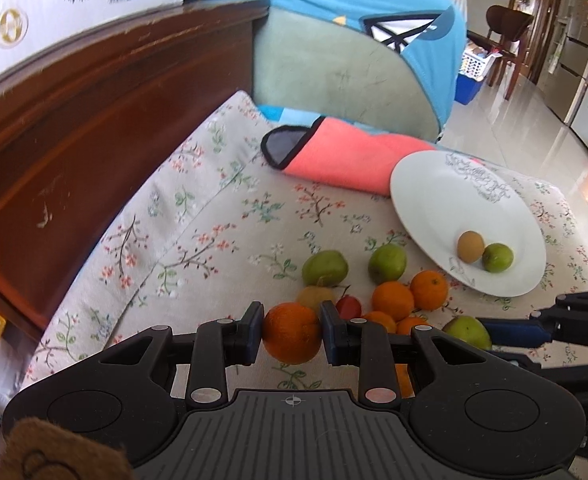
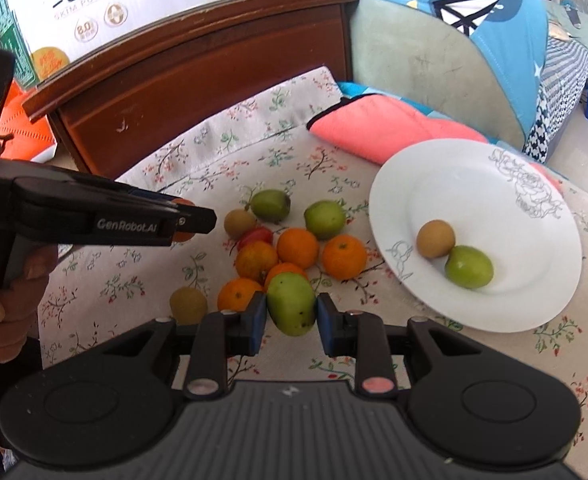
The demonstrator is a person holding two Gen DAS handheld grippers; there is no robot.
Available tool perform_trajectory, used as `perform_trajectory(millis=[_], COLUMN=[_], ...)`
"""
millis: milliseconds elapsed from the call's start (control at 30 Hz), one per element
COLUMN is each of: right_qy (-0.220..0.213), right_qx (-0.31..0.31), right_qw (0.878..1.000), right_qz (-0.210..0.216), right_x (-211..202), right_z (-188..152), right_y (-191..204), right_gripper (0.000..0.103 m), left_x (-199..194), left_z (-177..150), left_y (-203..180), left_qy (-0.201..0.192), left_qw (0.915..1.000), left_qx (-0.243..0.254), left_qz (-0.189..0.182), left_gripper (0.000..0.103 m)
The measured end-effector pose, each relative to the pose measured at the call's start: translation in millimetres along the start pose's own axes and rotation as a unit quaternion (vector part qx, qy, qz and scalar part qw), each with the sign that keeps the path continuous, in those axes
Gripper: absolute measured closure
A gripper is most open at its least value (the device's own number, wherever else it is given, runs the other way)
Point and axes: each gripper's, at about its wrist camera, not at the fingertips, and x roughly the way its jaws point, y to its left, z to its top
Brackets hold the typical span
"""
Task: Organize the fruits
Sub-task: 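Carry the tangerine and mango onto the white plate and open both grippers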
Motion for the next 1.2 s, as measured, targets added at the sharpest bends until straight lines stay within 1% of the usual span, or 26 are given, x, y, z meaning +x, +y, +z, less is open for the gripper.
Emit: perform_trajectory(millis=[167, 433, 567, 833, 1033, 1200], right_qy=[-0.024, -0.057, -0.062, -0.062, -0.067, -0.068], right_qx=[0.011, 0.024, 0.031, 0.024, 0.054, 0.091], right_qw=[1.000, 0.998, 0.997, 0.996, 0.994, 0.991], right_qz=[-0.009, -0.029, -0.038, -0.051, -0.065, -0.076], right_x=[-11, -30, -35, -40, -44, -45], right_z=[9, 22, 24, 25, 29, 29], right_y=[-10, -30, -37, -46, -69, -93], right_gripper=[0.076, 0.076, 0.076, 0.076, 0.076, 0.076], left_x=[-9, -18, -21, -16, -3, 11], left_z=[7, 19, 25, 40, 53, 57], left_y=[-6, -26, -39, -62, -73, -78], left_qy=[-0.019, -0.041, -0.051, -0.062, -0.059, -0.044], left_qw=[0.9998, 0.9986, 0.9975, 0.9959, 0.9957, 0.9965], left_qx=[0.007, 0.025, 0.037, 0.052, 0.052, 0.036], left_qz=[-0.004, -0.022, -0.032, -0.041, -0.048, -0.061], left_gripper=[0.075, 0.075, 0.075, 0.075, 0.075, 0.075])
